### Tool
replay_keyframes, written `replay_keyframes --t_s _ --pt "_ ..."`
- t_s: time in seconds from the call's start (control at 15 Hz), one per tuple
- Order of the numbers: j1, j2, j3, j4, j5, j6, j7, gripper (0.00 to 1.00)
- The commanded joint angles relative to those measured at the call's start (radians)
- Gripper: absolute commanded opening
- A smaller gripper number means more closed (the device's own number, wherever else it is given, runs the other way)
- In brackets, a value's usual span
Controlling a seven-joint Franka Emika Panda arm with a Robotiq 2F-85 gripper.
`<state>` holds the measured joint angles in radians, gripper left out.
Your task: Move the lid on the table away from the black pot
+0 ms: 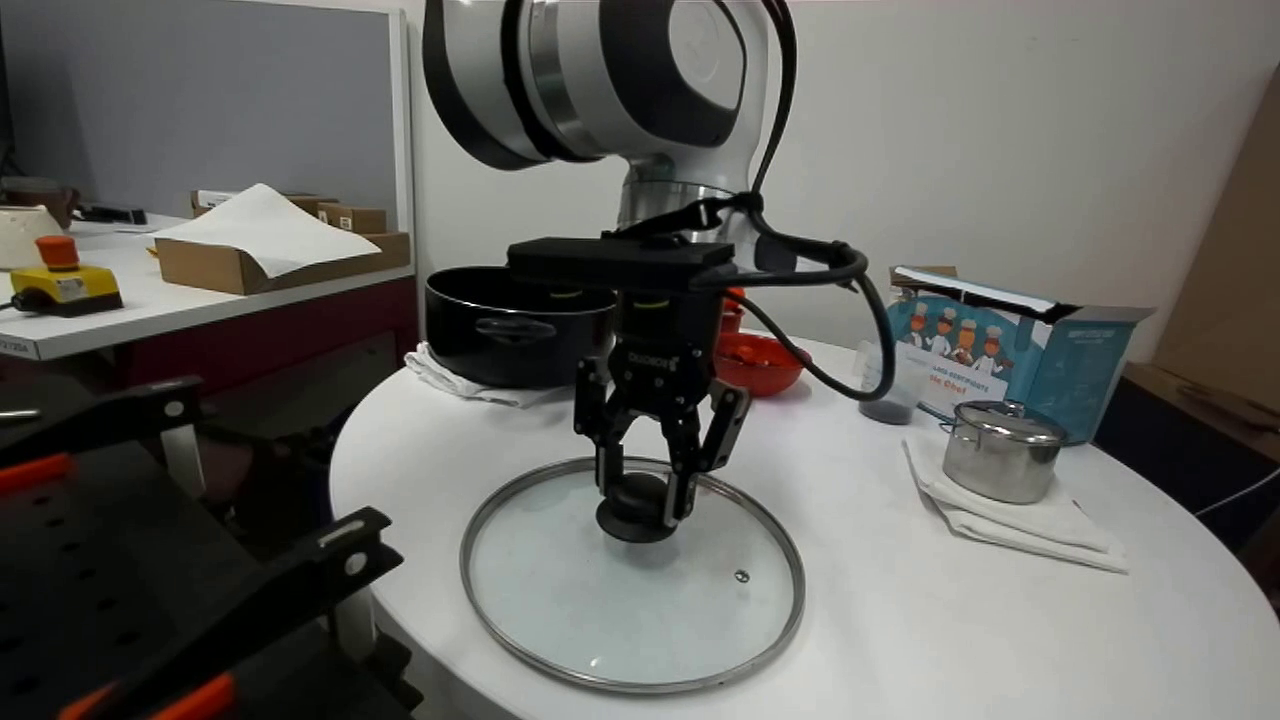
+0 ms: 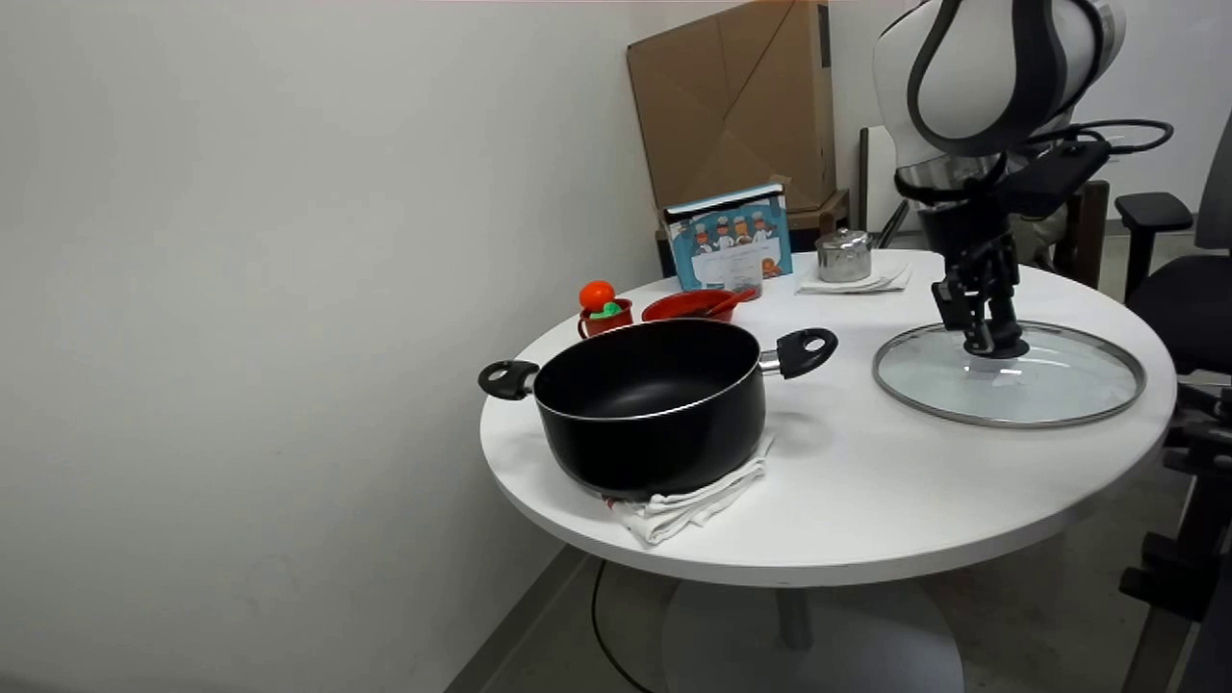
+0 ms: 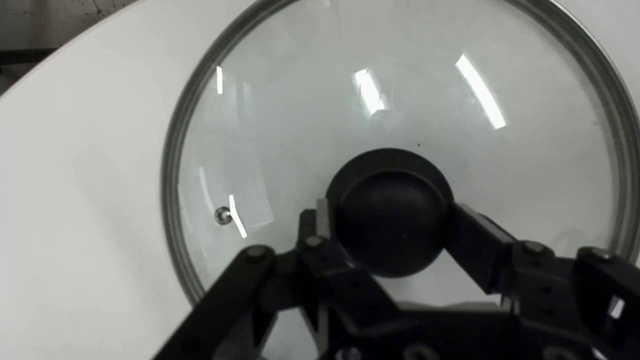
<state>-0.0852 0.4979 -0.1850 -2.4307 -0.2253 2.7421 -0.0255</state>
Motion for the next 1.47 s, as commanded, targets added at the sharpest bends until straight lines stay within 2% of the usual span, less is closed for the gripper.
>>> replay_keyframes --t_s 0.0,0.33,0.6,1.0,1.4 --pt "0.030 0.014 -0.031 0.004 -0.022 0.024 0.019 0.28" --pt "0.023 -0.035 -0.031 -0.001 -0.005 -0.002 0.012 0.26" --pt "-0.007 -0.101 -0.021 0.061 0.028 -0.071 -0.007 0.26" --pt "-0.024 -0.174 0.020 0.240 0.079 -0.221 -0.013 0.26" --pt "-0.014 -0.130 0.060 0.449 0.114 -0.392 0.001 0.26"
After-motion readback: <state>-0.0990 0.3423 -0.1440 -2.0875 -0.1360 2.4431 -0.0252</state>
